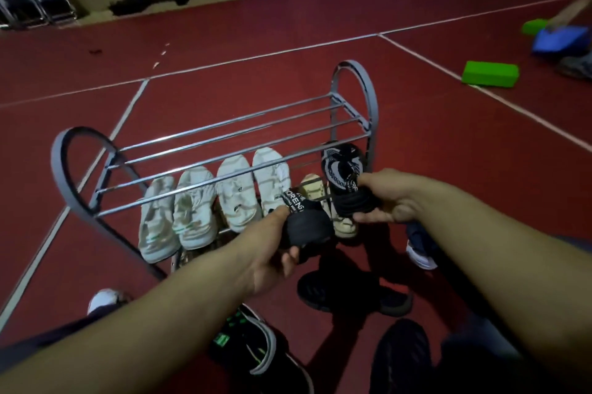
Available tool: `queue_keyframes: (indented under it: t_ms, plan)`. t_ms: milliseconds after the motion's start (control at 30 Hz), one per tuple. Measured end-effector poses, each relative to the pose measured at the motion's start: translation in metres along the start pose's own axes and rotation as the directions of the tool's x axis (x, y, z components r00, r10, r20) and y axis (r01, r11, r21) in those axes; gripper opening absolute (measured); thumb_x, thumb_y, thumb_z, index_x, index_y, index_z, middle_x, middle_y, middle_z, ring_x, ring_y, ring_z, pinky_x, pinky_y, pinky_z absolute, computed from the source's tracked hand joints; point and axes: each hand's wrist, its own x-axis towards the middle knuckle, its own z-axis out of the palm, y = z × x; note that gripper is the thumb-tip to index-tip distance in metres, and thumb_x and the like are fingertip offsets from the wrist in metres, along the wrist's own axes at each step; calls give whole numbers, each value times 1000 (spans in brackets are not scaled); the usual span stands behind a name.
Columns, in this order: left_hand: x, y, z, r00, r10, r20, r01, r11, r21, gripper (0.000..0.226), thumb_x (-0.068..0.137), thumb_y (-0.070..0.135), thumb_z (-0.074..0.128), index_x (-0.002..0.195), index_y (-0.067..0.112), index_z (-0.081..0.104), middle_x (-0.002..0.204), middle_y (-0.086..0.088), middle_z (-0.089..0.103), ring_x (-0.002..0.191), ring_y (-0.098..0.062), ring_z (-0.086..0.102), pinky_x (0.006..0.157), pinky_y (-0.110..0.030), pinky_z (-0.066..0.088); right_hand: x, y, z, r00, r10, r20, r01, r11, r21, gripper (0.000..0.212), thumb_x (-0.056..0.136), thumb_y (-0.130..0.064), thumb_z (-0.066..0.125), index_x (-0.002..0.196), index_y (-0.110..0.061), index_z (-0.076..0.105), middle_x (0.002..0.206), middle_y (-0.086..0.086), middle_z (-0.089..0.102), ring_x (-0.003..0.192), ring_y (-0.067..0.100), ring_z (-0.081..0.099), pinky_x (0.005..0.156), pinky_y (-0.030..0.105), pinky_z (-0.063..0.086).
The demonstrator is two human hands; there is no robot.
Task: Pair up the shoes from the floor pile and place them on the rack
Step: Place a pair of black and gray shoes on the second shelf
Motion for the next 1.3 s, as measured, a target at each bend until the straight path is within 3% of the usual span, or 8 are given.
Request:
queue_keyframes:
  t_ms: [167,467,600,700,800,967,1167,1300]
  plan:
    - [7,9,7,997,78,-9,-77,995,66,25,95,41,47,86,19,57,61,-2,57,38,-10,42,31,-9,26,53,-13,10,998,63,-13,-61,992,110,15,100,-16,49,94,-5,56,89,15,63,77,25,63,49,38,58]
    - [38,6,7,976,202,75,-209,974,91,10,95,29,48,97,21,54,55,5,54,36,-8,43,41,-15,35,138,16,-6,982,83,-171,-123,963,-239,29,98,-23,53,123,-12,60,122,11,65,99,28,68,57,37,62]
    - [45,6,12,966,246,74,-253,962,99,16,97,22,50,109,27,60,46,12,59,31,-4,48,39,-14,36,143,23,-22,965,228,-126,-257,917,-305,37,95,-37,41,110,-9,60,94,12,67,68,23,65,46,27,54]
    - [53,11,17,954,300,22,-300,945,128,22,100,22,48,111,39,56,71,5,68,43,-8,54,42,-17,37,145,24,-30,946,306,-109,-322,837,-442,46,90,-47,35,99,-9,60,65,6,66,42,17,48,45,17,41]
    - [75,19,23,948,319,-16,-313,938,149,26,103,22,43,122,38,48,101,-8,68,50,-14,61,40,-17,42,149,20,-31,954,271,-130,-299,892,-338,21,92,-28,37,88,-16,54,51,1,48,40,12,36,42,15,37]
    - [135,39,27,911,405,-77,-357,868,346,37,103,22,41,140,28,39,87,-6,64,45,-11,57,37,-17,41,154,13,-19,973,178,-147,-202,966,-163,25,99,-20,31,96,-11,54,55,2,43,42,12,34,37,16,38]
    - [193,41,33,898,411,-154,-300,832,467,42,99,24,45,141,19,43,121,-14,65,105,-34,64,93,-40,54,158,5,-9,964,142,-223,-176,974,-142,26,100,-21,33,91,-10,54,61,3,45,45,12,37,40,19,39]
    - [212,45,50,899,415,-143,-294,812,505,45,96,26,49,140,18,42,123,-14,64,109,-36,62,95,-42,53,158,-2,4,941,152,-301,-163,987,-11,27,101,-18,32,106,-5,56,68,7,49,47,14,41,33,21,48]
